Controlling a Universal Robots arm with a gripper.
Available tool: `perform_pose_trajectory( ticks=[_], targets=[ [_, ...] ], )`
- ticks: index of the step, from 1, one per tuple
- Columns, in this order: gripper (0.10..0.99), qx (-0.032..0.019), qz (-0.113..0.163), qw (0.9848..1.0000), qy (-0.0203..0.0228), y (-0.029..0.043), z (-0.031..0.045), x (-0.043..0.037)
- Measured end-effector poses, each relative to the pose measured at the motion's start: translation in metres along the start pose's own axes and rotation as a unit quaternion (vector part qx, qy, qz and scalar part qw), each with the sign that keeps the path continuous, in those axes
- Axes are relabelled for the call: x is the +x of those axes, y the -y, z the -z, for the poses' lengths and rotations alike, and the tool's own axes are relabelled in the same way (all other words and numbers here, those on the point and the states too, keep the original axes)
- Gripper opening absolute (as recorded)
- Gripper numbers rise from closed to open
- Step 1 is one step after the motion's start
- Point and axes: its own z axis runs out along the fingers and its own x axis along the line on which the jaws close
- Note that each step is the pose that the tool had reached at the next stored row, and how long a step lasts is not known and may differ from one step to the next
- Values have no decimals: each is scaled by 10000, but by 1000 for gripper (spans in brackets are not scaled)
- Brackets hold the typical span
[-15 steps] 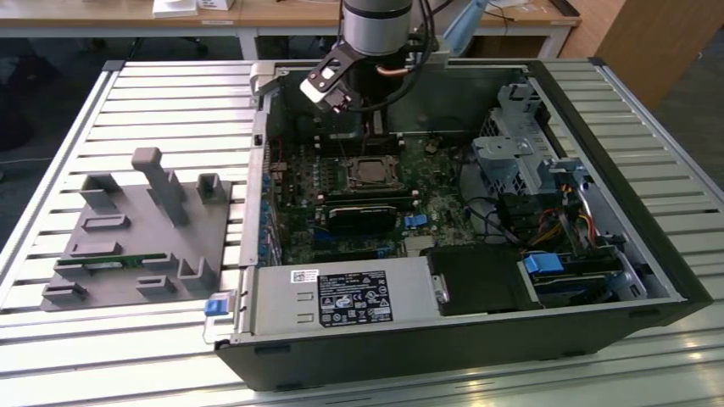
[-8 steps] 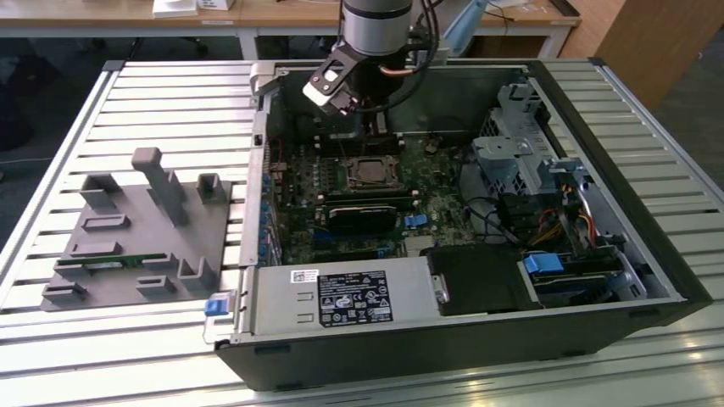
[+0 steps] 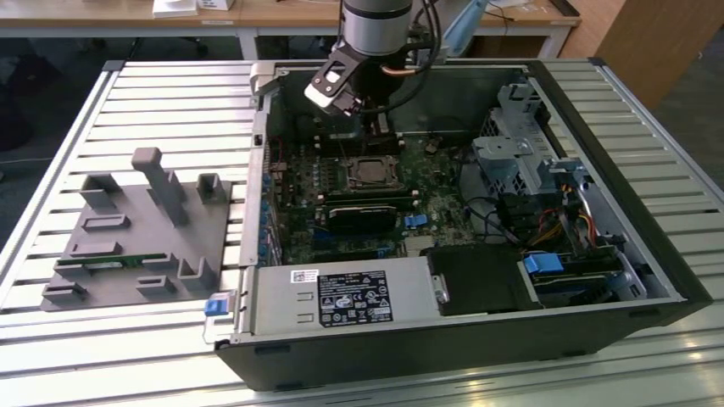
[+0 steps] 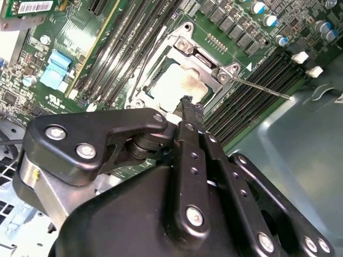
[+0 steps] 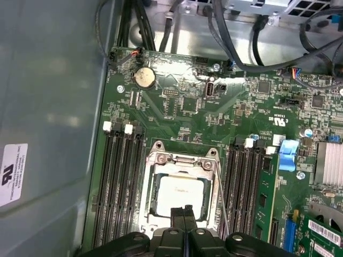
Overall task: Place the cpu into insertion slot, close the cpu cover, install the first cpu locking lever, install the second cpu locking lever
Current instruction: 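Install the first cpu locking lever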
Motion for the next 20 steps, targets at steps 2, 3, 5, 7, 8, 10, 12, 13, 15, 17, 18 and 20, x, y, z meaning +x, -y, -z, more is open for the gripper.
perform_pose_trajectory(
  ticks=[2,3,5,7,8,10,12,13,15,17,18,20],
  targets=[
    [122,0,32,10000,-1,0,0,0],
    [122,0,45,10000,-2,0,0,0],
    [122,0,66,10000,-3,0,0,0],
    [122,0,83,10000,-3,0,0,0],
    [122,0,90,10000,-4,0,0,0],
    [122,0,102,9999,-4,0,0,0],
    [122,0,113,9999,-5,0,0,0],
    [122,-1,158,9999,-7,0,0,0],
    [122,-1,187,9998,-8,0,0,0],
    [122,-1,215,9998,-9,0,0,0],
    [122,-1,227,9997,-9,0,0,0],
    [122,-1,251,9997,-10,0,0,0]
  ],
)
